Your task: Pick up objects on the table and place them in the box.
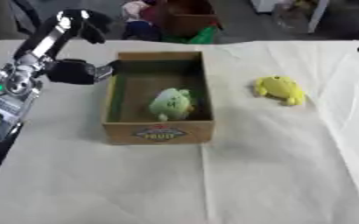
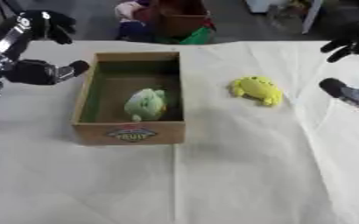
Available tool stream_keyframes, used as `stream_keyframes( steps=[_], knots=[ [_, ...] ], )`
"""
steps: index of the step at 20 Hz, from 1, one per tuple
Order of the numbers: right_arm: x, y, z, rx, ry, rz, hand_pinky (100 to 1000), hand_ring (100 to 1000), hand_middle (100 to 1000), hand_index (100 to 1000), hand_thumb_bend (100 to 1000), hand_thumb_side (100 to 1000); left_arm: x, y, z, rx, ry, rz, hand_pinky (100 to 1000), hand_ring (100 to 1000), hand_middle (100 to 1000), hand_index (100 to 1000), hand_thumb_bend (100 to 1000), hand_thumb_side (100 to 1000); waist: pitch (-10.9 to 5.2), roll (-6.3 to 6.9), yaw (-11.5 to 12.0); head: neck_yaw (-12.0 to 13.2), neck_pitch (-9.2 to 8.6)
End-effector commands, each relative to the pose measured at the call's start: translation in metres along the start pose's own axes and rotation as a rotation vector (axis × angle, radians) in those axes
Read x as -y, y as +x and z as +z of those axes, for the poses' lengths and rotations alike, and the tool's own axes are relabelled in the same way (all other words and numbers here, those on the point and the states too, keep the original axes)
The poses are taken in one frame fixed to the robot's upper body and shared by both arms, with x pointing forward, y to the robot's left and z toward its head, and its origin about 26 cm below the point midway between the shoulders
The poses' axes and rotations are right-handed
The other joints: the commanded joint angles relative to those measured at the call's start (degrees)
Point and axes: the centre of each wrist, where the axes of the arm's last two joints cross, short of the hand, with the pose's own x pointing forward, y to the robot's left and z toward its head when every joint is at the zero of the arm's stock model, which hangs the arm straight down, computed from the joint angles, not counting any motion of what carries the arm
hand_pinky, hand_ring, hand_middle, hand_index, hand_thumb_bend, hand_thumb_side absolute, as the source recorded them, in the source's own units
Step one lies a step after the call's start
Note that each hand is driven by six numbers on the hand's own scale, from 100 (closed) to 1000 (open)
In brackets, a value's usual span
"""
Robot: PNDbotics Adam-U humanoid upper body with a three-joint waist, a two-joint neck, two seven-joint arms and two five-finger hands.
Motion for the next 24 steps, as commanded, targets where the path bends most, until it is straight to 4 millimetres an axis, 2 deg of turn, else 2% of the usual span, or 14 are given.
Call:
stream_keyframes(
  steps=[1,7,14,18,24],
  knots=[
    [0.011,-0.012,0.0,-0.063,0.099,0.065,685,784,831,848,426,276,-0.013,0.006,0.006,0.003,0.087,0.037,661,615,623,784,543,254,-0.65,-0.15,0.3,-0.8,-0.62],
    [-0.001,-0.039,-0.014,-0.133,0.269,0.121,733,849,877,873,415,218,-0.008,-0.001,0.015,-0.024,0.123,0.094,656,612,619,784,539,254,-0.62,-0.28,1.0,-1.6,-0.93],
    [-0.018,-0.055,-0.033,-0.143,0.374,0.179,738,850,876,876,416,206,-0.004,-0.002,0.016,-0.025,0.127,0.114,654,609,617,783,529,261,-0.52,-0.03,1.7,-1.8,-1.04],
    [-0.023,-0.062,-0.037,-0.163,0.375,0.195,743,856,878,881,413,186,-0.005,-0.001,0.017,-0.023,0.138,0.121,654,608,615,782,526,260,-0.42,0.18,2.3,-1.8,-1.15],
    [-0.027,-0.07,-0.045,-0.253,0.252,0.248,732,847,861,872,419,225,-0.002,-0.002,0.017,-0.029,0.141,0.138,653,607,614,783,521,261,-0.43,0.46,2.8,-1.9,-1.25]
  ],
)
